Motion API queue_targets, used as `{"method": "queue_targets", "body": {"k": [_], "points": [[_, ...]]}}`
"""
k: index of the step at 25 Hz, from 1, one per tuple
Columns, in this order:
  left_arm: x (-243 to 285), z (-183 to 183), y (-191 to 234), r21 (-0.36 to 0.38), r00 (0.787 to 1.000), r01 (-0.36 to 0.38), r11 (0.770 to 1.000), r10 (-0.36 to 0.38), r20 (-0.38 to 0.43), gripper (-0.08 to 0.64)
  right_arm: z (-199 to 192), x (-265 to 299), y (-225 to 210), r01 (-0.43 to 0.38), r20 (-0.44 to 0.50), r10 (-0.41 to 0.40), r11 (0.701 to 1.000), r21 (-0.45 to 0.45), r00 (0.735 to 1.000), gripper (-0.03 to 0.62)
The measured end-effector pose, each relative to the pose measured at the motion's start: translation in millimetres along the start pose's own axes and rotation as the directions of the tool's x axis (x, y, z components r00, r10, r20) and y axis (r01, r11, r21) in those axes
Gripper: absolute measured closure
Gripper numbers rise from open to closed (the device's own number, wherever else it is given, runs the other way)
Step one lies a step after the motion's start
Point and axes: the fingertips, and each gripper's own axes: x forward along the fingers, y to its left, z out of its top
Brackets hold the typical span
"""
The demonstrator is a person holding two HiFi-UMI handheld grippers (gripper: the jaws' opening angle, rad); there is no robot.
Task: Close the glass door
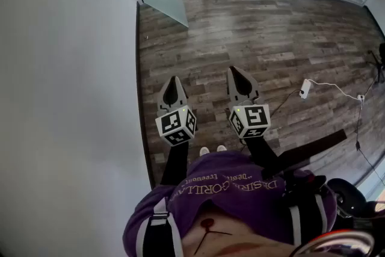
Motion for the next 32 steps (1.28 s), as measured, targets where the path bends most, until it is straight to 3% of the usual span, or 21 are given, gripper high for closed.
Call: {"method": "queue_targets", "body": {"k": [13,21,32], "points": [[-3,-2,10,-0.009,1.0,-0.007,1.0,0.007,-0.001,0.558,-1,5,10,-0.012,0.013,0.012,1.0,-0.002,1.0,0.595],[-13,-11,27,0.014,1.0,-0.007,1.0,0.007,-0.017,0.558,-14,6,13,0.042,-0.006,-0.042,0.999,0.01,0.999,0.595],[0,-36,48,-0.024,0.997,-0.011,1.0,0.009,-0.072,0.558,-36,19,11,0.081,-0.049,-0.08,0.997,0.012,0.996,0.595]]}}
